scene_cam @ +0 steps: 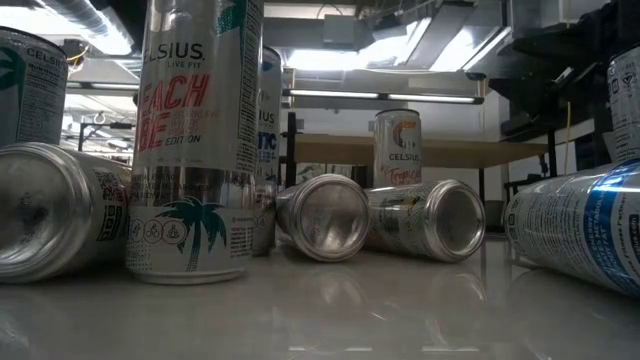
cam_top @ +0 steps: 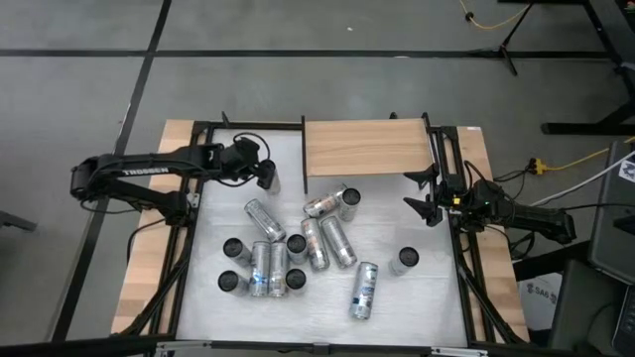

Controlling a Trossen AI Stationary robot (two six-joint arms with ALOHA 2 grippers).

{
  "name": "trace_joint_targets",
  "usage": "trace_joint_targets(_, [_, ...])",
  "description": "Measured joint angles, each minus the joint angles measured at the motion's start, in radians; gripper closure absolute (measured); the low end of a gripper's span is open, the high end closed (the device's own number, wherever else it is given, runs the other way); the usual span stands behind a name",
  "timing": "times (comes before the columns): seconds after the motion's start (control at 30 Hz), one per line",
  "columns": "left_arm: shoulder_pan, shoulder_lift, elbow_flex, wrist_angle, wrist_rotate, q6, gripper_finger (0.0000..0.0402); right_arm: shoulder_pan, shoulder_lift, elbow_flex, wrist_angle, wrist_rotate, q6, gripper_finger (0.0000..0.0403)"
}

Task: Place canned beverage on shelf
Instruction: Put the orange soda can on the shelf

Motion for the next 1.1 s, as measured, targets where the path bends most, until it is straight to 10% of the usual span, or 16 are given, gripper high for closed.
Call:
trace_joint_targets(0.57, [-0.034, 0.174, 0.000, 0.068, -0.051, 0.049, 0.0074, 0.000, 0.000, 0.000, 0.000, 0.003, 0.000, 0.0013])
trace_joint_targets(1.1, [-0.034, 0.154, 0.008, 0.053, -0.041, 0.091, 0.0169, 0.000, 0.000, 0.000, 0.000, 0.000, 0.000, 0.0013])
